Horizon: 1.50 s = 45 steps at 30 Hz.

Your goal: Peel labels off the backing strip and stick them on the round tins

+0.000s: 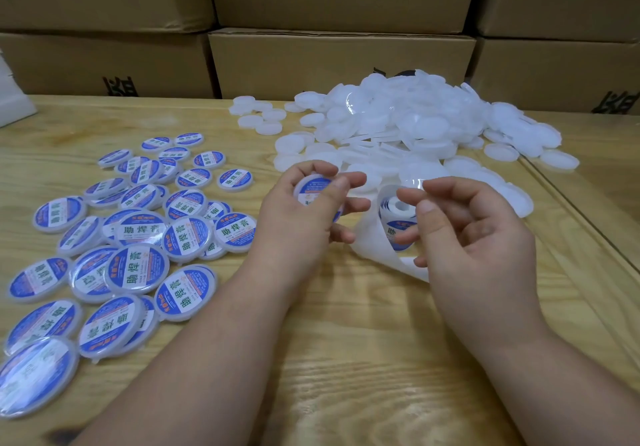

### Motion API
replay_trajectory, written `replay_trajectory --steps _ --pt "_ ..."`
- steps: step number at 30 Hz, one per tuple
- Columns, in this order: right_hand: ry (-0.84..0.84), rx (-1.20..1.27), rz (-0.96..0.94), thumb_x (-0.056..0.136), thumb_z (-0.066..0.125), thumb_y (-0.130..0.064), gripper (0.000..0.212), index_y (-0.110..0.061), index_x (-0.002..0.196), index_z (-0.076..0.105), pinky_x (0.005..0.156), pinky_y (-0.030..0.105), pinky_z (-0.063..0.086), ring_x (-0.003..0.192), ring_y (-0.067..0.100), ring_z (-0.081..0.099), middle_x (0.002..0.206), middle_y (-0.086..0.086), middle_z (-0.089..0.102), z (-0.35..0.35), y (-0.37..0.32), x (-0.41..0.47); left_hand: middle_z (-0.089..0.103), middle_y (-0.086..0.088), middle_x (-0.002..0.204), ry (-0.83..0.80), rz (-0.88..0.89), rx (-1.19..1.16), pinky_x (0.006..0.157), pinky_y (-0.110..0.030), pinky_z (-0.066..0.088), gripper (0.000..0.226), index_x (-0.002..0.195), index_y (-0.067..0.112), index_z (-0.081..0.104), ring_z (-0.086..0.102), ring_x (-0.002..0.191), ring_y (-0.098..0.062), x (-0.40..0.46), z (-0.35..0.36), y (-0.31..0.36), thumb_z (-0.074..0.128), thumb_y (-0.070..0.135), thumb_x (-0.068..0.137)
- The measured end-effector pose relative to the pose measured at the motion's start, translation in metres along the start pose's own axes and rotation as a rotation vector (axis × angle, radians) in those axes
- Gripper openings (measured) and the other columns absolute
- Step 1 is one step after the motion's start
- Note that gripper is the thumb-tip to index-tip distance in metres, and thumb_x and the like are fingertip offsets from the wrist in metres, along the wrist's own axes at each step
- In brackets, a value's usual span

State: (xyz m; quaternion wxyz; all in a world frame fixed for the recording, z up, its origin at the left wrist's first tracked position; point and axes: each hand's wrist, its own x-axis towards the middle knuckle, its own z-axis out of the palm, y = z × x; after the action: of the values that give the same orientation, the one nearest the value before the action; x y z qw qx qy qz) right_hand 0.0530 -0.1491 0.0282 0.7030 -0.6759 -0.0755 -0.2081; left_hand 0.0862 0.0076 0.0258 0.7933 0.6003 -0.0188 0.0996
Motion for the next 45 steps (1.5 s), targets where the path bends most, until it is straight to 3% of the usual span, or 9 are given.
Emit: replay_trajectory --steps 8,15,21,24,25,27,31,36,45 --pt "0.027 -0.123 -0.038 0.095 0.06 -0.008 0.025 -0.033 0.093 0.062 0.058 0.018 0.051 0.07 0.012 0.071 0.09 -0.009 0.078 -0.003 0.011 0.004 0.079 0.002 0.104 0.026 0.029 0.088 0.049 -0.026 0.054 0.033 0.119 0.018 0.047 0.077 0.086 -0.024 0.009 -0.016 0.007 0.033 0.046 0.109" --pt "0.043 -0.174 -0.032 0.084 0.056 -0.024 0.019 -0.041 0.086 0.065 0.057 0.019 0.053 0.071 0.012 0.071 0.086 -0.012 0.077 -0.003 0.016 0.007 0.071 0.012 0.084 0.396 0.171 0.518 0.044 -0.021 0.048 0.015 0.088 0.041 0.067 0.069 0.066 -0.01 0.005 -0.058 0.026 0.079 0.047 0.084" --pt "0.027 -0.27 -0.061 0.084 0.056 -0.025 0.016 -0.036 0.087 0.066 0.059 0.012 0.049 0.067 0.008 0.068 0.086 -0.017 0.076 -0.002 0.02 0.007 0.06 0.011 0.077 0.605 0.204 0.797 0.037 -0.011 0.036 0.029 0.081 0.029 0.063 0.06 0.055 0.006 0.008 -0.085 0.039 0.076 0.054 0.084" --pt "0.021 -0.287 -0.05 0.085 0.058 -0.023 0.013 -0.032 0.086 0.066 0.057 0.01 0.046 0.066 0.009 0.068 0.085 -0.016 0.075 -0.004 0.023 0.008 0.067 0.006 0.086 0.681 0.109 1.045 0.072 -0.032 0.053 0.035 0.08 0.03 0.063 0.067 0.082 -0.015 0.012 -0.096 0.035 0.066 0.064 0.086" --pt "0.018 -0.296 -0.049 0.086 0.059 -0.021 0.013 -0.032 0.086 0.066 0.056 0.009 0.045 0.065 0.009 0.067 0.084 -0.017 0.075 -0.004 0.023 0.008 0.066 0.003 0.106 0.748 0.1 1.146 0.092 -0.04 0.048 0.028 0.089 0.034 0.066 0.062 0.105 -0.024 0.012 -0.097 0.034 0.064 0.061 0.088" --pt "0.005 -0.329 -0.051 0.088 0.062 -0.02 0.014 -0.034 0.085 0.067 0.054 0.009 0.044 0.061 0.009 0.064 0.081 -0.017 0.073 -0.006 0.024 0.008 0.051 0.001 0.132 0.837 0.162 1.187 0.104 -0.044 0.03 0.019 0.109 0.04 0.065 0.043 0.127 -0.03 0.011 -0.089 0.033 0.062 0.046 0.091" --pt "-0.057 -0.427 -0.032 0.085 0.072 -0.033 0.008 -0.038 0.083 0.067 0.055 0.011 0.043 0.06 0.003 0.059 0.075 -0.02 0.068 -0.003 0.025 0.008 0.058 -0.002 0.124 0.544 0.477 1.058 0.1 -0.037 0.036 0.03 0.113 0.027 0.068 0.049 0.119 -0.026 0.005 -0.052 0.023 0.057 0.026 0.085" --pt "-0.098 -0.5 -0.027 0.072 0.077 -0.047 0.018 -0.035 0.079 0.066 0.065 0.006 0.043 0.075 -0.002 0.061 0.085 -0.029 0.066 -0.001 0.026 0.007 0.052 0.006 0.139 -0.073 0.267 1.022 0.108 -0.017 0.03 0.045 0.131 0.025 0.059 0.043 0.134 -0.01 0.001 -0.011 -0.02 0.054 0.006 0.091" --pt "-0.126 -0.527 0.008 0.075 0.082 -0.038 0.021 -0.039 0.085 0.063 0.068 0.001 0.041 0.079 -0.009 0.059 0.092 -0.038 0.061 -0.001 0.031 0.008 0.048 0.007 0.146 -0.093 0.26 1.224 0.11 -0.036 0.038 0.052 0.144 0.03 0.046 0.041 0.135 -0.018 0.037 -0.001 -0.043 0.058 0.029 0.094"
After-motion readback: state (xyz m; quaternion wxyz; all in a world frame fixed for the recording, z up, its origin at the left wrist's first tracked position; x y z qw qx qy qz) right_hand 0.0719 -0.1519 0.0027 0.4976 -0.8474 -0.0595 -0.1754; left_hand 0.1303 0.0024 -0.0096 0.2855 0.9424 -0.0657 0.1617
